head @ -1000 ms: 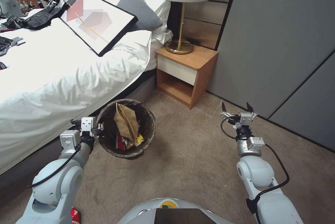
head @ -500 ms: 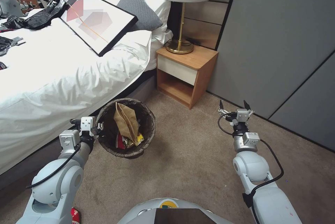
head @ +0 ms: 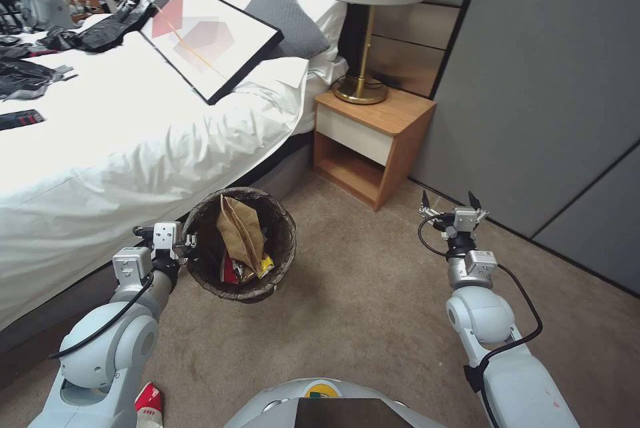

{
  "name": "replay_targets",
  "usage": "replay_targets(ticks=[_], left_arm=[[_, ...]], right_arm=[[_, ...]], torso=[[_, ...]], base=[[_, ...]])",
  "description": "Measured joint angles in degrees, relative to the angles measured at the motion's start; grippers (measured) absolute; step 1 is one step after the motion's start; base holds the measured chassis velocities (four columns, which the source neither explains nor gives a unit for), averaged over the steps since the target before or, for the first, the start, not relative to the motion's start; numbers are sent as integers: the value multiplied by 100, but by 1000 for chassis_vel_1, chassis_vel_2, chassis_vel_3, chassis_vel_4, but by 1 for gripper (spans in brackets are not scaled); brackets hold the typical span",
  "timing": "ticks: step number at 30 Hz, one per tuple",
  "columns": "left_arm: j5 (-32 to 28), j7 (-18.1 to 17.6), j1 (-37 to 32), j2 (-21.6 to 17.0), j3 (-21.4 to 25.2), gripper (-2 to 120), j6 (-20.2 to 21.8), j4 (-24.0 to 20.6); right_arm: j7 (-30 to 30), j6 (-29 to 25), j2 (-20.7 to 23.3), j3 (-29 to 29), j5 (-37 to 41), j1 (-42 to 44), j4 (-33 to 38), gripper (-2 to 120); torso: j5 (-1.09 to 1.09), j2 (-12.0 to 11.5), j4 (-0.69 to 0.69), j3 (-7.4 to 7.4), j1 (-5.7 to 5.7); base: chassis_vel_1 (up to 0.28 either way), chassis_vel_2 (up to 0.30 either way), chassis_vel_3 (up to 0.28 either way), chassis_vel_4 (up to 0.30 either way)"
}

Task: Pick up the trash bin, then pick up the garbage from the floor and place it into the trash bin.

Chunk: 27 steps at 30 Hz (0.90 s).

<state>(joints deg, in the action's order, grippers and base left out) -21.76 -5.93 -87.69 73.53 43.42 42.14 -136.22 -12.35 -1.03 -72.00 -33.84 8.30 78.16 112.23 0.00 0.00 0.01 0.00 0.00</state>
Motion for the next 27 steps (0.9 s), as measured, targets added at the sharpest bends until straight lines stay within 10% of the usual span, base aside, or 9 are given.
replay_targets(ticks=[27], left_arm=[[27,-8,30,-29,-1,0,0,63]], right_arm=[[-62,29,44,41,3,-70,-111,100]], torso=[[0,0,-1,0,0]], base=[[83,82,82,77]])
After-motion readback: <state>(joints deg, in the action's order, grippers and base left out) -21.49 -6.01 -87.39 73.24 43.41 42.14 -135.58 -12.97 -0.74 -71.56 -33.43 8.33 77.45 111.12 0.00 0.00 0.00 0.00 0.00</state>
